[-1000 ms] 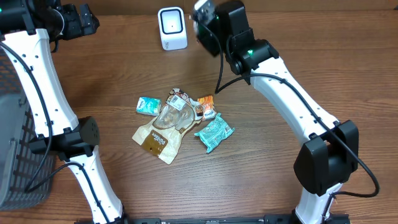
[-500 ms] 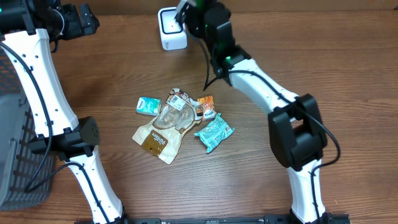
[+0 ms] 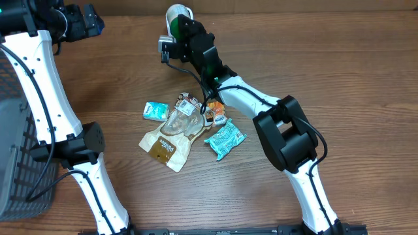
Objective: Scan the item barcode
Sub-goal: 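Carry the jar with the right gripper toward the white barcode scanner, then move the jar right and set it down on the table's right side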
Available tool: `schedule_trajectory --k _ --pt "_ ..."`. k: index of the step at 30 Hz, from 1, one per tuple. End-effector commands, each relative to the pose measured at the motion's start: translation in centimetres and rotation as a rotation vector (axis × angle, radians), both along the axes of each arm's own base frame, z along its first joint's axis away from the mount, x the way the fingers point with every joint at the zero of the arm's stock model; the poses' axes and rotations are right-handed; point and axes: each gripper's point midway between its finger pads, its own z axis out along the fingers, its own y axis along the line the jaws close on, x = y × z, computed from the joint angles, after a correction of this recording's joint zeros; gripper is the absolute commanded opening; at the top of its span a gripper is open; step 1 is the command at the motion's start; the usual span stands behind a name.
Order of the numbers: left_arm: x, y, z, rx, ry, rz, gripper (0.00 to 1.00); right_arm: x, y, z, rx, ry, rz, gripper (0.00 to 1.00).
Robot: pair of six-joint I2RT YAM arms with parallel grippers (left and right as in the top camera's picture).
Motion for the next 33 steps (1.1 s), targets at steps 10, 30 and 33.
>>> schedule_trajectory --k 10,30,33 --pt "-0.7 0.1 2.1 0.009 -0.048 0.018 0.99 1.1 -1.1 2.8 -0.032 -0.097 -0.009 0.14" --pt "-0.7 0.1 2.1 0.009 -0.048 0.018 1.0 -1.3 -1.6 12.0 0.318 -0.024 -0.067 0.15" --pt "-0.7 0.1 2.1 0.009 -0.048 0.018 1.0 -3.4 -1.8 14.1 0.398 0.092 -0.076 0.18"
